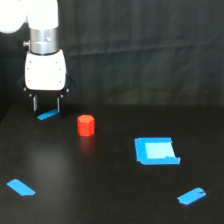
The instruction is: Pick up the red object from the table
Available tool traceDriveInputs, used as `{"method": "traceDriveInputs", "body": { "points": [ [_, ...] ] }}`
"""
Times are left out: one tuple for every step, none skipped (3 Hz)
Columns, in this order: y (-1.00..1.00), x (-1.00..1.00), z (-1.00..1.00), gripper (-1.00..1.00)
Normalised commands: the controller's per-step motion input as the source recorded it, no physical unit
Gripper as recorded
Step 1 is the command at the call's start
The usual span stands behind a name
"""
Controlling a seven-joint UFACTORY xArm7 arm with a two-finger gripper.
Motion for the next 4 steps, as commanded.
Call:
{"method": "traceDriveInputs", "body": {
  "points": [
    [-0.1,0.04,0.0,0.97],
    [-0.14,0.37,-0.18,1.0],
    [-0.23,0.81,-0.18,0.95],
    [-0.15,0.92,-0.09,0.97]
  ]
}}
